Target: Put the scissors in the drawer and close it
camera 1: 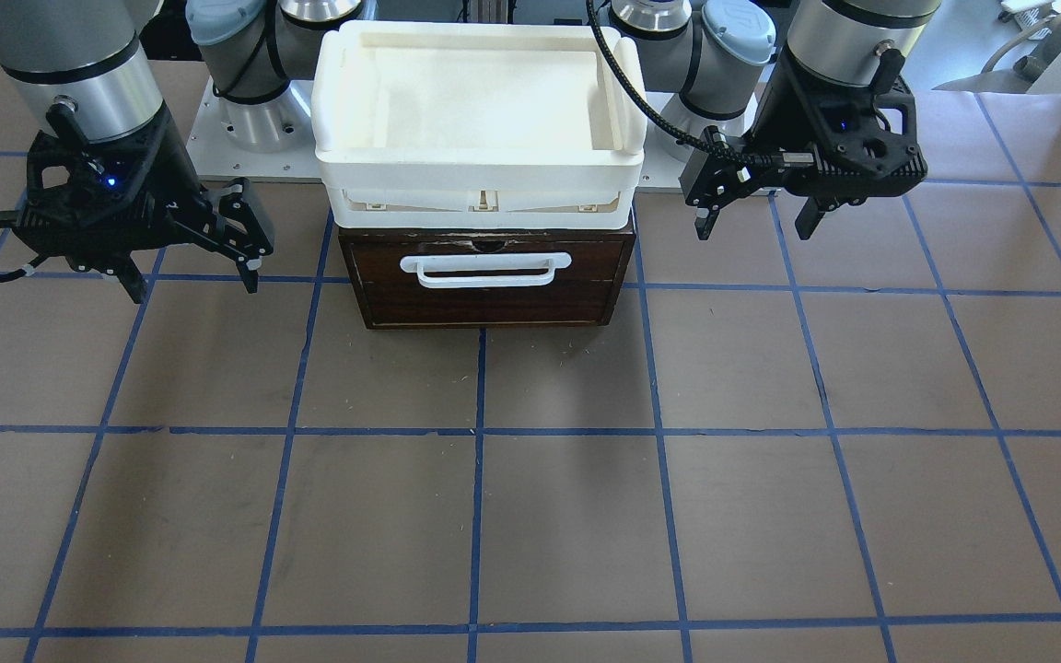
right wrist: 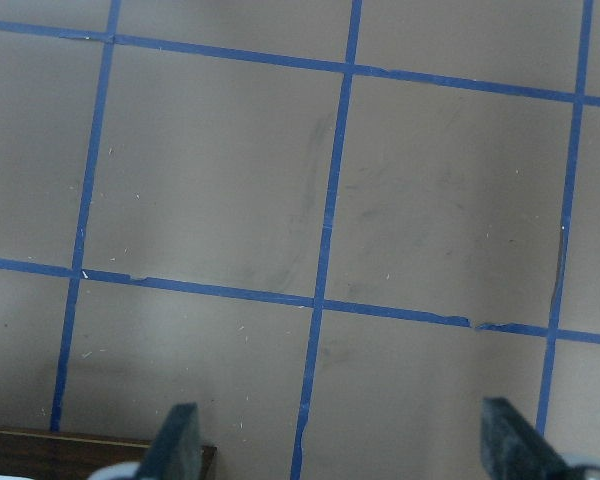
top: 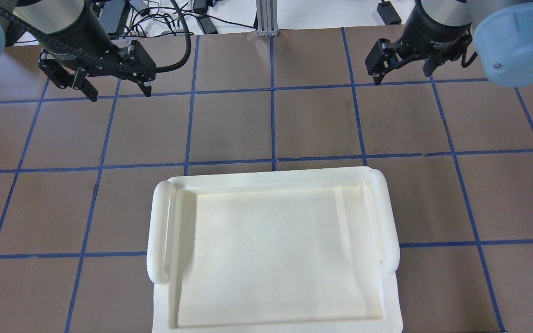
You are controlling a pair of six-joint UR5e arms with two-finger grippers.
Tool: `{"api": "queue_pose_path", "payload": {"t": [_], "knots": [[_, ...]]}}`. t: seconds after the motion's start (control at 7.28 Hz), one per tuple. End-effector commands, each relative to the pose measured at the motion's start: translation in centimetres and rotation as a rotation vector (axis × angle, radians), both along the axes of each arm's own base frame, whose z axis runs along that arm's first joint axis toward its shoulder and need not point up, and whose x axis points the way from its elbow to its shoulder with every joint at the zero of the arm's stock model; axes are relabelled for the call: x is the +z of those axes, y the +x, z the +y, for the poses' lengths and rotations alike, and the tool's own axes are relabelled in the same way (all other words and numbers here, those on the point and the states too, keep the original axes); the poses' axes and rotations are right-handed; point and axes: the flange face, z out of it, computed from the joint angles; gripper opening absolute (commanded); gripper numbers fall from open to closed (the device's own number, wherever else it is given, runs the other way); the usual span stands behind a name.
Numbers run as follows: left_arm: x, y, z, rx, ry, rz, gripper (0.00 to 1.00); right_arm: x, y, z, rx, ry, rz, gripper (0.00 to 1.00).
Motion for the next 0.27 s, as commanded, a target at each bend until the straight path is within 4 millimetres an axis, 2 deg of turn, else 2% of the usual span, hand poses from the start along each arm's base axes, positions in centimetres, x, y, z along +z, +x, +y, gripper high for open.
{"api": "queue_pose_path", "payload": {"t": [0.0,0.14], "knots": [[0.01,0.01,0.00,0.000,0.000,-0.001,1.00,0.00,0.00,0.00,0.000,0.000,0.000,1.00],[-0.18,0.03,-0.02,0.000,0.006,-0.003,1.00,-0.02,0.00,0.01,-0.002,0.002,0.000,1.00]]}}
